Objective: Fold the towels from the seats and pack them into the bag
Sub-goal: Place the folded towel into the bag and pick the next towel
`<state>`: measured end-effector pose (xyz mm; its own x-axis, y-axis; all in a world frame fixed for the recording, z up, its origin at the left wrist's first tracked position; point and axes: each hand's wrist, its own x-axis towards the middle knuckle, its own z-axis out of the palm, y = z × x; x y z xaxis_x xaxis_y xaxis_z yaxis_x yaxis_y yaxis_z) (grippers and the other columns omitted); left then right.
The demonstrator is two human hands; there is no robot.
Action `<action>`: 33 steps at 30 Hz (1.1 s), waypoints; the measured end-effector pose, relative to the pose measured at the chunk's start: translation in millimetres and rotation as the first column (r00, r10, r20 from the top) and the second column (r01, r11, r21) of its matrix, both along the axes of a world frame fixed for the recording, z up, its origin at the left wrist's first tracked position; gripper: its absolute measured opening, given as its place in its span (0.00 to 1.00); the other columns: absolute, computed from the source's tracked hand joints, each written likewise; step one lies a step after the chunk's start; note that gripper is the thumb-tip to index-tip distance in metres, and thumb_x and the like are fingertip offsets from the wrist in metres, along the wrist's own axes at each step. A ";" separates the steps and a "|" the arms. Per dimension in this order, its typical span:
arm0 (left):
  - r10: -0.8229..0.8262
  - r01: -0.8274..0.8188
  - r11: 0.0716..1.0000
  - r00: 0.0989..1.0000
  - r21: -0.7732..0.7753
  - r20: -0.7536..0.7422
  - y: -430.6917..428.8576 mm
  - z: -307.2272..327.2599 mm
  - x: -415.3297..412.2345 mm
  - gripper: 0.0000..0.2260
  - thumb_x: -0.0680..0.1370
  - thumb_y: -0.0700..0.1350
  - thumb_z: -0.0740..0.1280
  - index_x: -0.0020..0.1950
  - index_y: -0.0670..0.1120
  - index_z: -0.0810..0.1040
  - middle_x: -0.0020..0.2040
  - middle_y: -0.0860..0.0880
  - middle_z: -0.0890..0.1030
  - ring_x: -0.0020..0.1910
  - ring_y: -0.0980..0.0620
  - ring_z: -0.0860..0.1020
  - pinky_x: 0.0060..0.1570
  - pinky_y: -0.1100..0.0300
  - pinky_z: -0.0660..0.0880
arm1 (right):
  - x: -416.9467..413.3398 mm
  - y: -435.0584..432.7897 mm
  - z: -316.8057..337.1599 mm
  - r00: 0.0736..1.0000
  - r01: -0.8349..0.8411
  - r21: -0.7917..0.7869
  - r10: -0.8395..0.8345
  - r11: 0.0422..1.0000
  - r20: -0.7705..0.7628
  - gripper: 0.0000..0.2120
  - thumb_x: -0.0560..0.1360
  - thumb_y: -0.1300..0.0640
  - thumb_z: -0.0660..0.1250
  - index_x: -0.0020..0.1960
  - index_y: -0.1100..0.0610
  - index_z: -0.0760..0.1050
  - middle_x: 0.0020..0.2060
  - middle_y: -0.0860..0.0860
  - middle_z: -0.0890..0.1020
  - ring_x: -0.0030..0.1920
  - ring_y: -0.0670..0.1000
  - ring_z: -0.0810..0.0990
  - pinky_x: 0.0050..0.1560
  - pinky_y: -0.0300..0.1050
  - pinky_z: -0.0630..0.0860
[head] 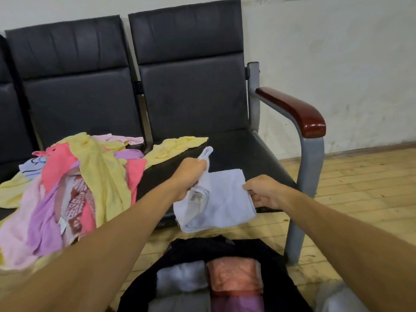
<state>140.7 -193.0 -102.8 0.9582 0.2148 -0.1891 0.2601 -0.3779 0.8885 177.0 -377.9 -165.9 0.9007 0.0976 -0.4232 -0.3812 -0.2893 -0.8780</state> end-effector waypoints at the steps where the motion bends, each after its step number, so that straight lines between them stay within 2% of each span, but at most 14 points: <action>1: -0.021 0.021 0.999 1.000 0.045 0.004 -11.7 -5.2 3.4 0.09 0.79 0.44 0.59 0.39 0.47 0.73 0.35 0.47 0.72 0.35 0.51 0.71 0.37 0.57 0.66 | 0.1 -2.1 0.2 1.000 -0.003 0.016 0.003 1.000 -0.014 0.10 0.80 0.62 0.63 0.59 0.62 0.76 0.54 0.58 0.81 0.53 0.57 0.82 0.49 0.51 0.81; 4: -0.114 0.114 0.980 0.993 0.161 -0.010 -36.2 -22.9 9.2 0.13 0.82 0.48 0.57 0.41 0.46 0.74 0.35 0.47 0.73 0.33 0.53 0.71 0.34 0.61 0.66 | 0.1 -1.5 2.2 0.999 -0.024 0.052 0.026 0.998 -0.035 0.09 0.80 0.61 0.61 0.57 0.63 0.77 0.53 0.59 0.82 0.52 0.58 0.82 0.53 0.53 0.80; 6: -0.247 0.255 0.943 0.967 0.213 -0.067 -51.1 -36.6 9.4 0.13 0.82 0.49 0.57 0.49 0.43 0.76 0.41 0.45 0.77 0.38 0.52 0.75 0.39 0.60 0.71 | 0.8 -2.2 2.3 0.999 -0.015 0.088 0.019 0.996 -0.048 0.09 0.82 0.61 0.60 0.53 0.63 0.78 0.49 0.59 0.83 0.50 0.58 0.82 0.53 0.54 0.80; 8: -0.348 0.360 0.895 0.933 0.262 -0.093 -58.3 -47.3 9.2 0.13 0.82 0.50 0.57 0.54 0.44 0.77 0.48 0.45 0.79 0.46 0.50 0.78 0.47 0.58 0.75 | 0.5 -2.6 2.2 0.999 -0.005 0.112 0.010 0.994 -0.049 0.11 0.82 0.59 0.59 0.51 0.63 0.78 0.45 0.59 0.83 0.45 0.57 0.83 0.49 0.53 0.82; 10: -0.350 0.351 0.898 0.935 0.263 -0.055 -53.7 -48.8 7.4 0.12 0.83 0.49 0.56 0.53 0.47 0.77 0.47 0.46 0.80 0.45 0.50 0.78 0.44 0.61 0.75 | -2.0 -2.2 3.8 1.000 -0.001 0.127 0.004 0.992 -0.027 0.13 0.82 0.55 0.60 0.51 0.62 0.79 0.45 0.58 0.84 0.43 0.56 0.83 0.45 0.51 0.82; 13: -0.298 0.281 0.918 0.955 0.279 0.019 -23.1 -47.1 -0.7 0.14 0.82 0.42 0.57 0.65 0.49 0.74 0.46 0.48 0.79 0.39 0.53 0.78 0.35 0.65 0.73 | -3.4 -1.6 5.6 1.000 -0.003 0.138 0.004 0.990 -0.008 0.20 0.82 0.43 0.58 0.54 0.59 0.78 0.48 0.55 0.83 0.49 0.56 0.82 0.47 0.50 0.80; 16: -0.246 0.179 0.897 0.962 0.403 0.119 20.4 -53.0 -17.2 0.16 0.81 0.39 0.58 0.68 0.48 0.75 0.49 0.50 0.75 0.43 0.55 0.76 0.37 0.67 0.71 | -2.4 1.5 4.5 1.000 -0.018 0.045 0.018 0.999 0.002 0.24 0.80 0.39 0.60 0.63 0.57 0.74 0.54 0.54 0.81 0.53 0.56 0.80 0.55 0.53 0.79; 18: -0.224 0.142 0.896 0.963 0.422 0.153 43.0 -59.5 -29.9 0.16 0.81 0.39 0.59 0.67 0.46 0.76 0.48 0.53 0.74 0.44 0.58 0.75 0.40 0.71 0.68 | -3.0 5.4 3.4 0.999 -0.003 -0.028 0.003 1.000 0.033 0.22 0.79 0.41 0.63 0.62 0.58 0.72 0.52 0.54 0.80 0.50 0.56 0.80 0.50 0.51 0.79; 20: -0.203 0.126 0.906 0.967 0.404 0.154 57.3 -66.5 -40.9 0.15 0.81 0.37 0.59 0.66 0.46 0.77 0.48 0.54 0.74 0.46 0.58 0.75 0.47 0.70 0.70 | -3.9 10.7 3.0 0.998 -0.001 -0.082 0.006 0.997 0.059 0.20 0.78 0.43 0.66 0.58 0.58 0.71 0.47 0.54 0.80 0.47 0.54 0.80 0.44 0.48 0.78; 23: -0.109 0.062 0.961 0.980 0.268 0.164 67.4 -80.5 -48.8 0.14 0.80 0.36 0.61 0.62 0.48 0.79 0.54 0.48 0.77 0.54 0.52 0.76 0.60 0.55 0.74 | -2.9 20.4 1.1 0.994 -0.002 -0.140 0.017 0.990 0.107 0.17 0.77 0.50 0.68 0.58 0.62 0.74 0.49 0.56 0.82 0.47 0.54 0.81 0.43 0.46 0.78; 26: 0.011 -0.019 0.998 0.991 0.059 0.133 66.9 -82.4 -48.8 0.14 0.79 0.36 0.60 0.58 0.50 0.79 0.56 0.48 0.79 0.56 0.50 0.77 0.60 0.52 0.75 | -4.0 34.9 4.5 0.956 -0.047 -0.305 0.131 0.951 0.261 0.14 0.77 0.51 0.65 0.57 0.60 0.76 0.51 0.54 0.82 0.48 0.52 0.80 0.43 0.44 0.75; 29: -0.007 0.008 1.000 0.997 -0.014 0.077 63.0 -76.2 -52.4 0.15 0.79 0.39 0.60 0.64 0.48 0.76 0.58 0.48 0.78 0.57 0.50 0.76 0.61 0.51 0.74 | -12.6 53.2 15.4 0.858 -0.079 -0.509 0.318 0.857 0.402 0.18 0.81 0.48 0.58 0.66 0.58 0.69 0.53 0.53 0.79 0.48 0.52 0.78 0.45 0.44 0.72; 32: -0.035 0.036 0.998 0.999 -0.048 0.021 66.0 -71.8 -60.3 0.16 0.79 0.42 0.60 0.67 0.46 0.71 0.59 0.49 0.76 0.57 0.50 0.76 0.58 0.55 0.74 | -24.4 68.5 26.0 0.807 -0.132 -0.487 0.379 0.863 0.453 0.24 0.83 0.47 0.52 0.76 0.54 0.56 0.55 0.49 0.75 0.48 0.49 0.76 0.51 0.44 0.71; 33: -0.041 0.041 0.998 0.999 -0.051 0.010 68.4 -70.7 -62.8 0.16 0.79 0.43 0.60 0.67 0.47 0.71 0.60 0.49 0.76 0.57 0.50 0.75 0.58 0.54 0.74 | -28.6 71.9 29.4 0.803 -0.142 -0.443 0.364 0.885 0.472 0.23 0.83 0.47 0.52 0.76 0.53 0.57 0.56 0.48 0.75 0.49 0.48 0.76 0.52 0.44 0.71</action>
<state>78.0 -124.6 -173.5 0.9677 0.1659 -0.1898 0.2370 -0.3423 0.9092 148.5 -306.1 -136.5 0.9544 0.2926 0.0593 0.2436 -0.6484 -0.7213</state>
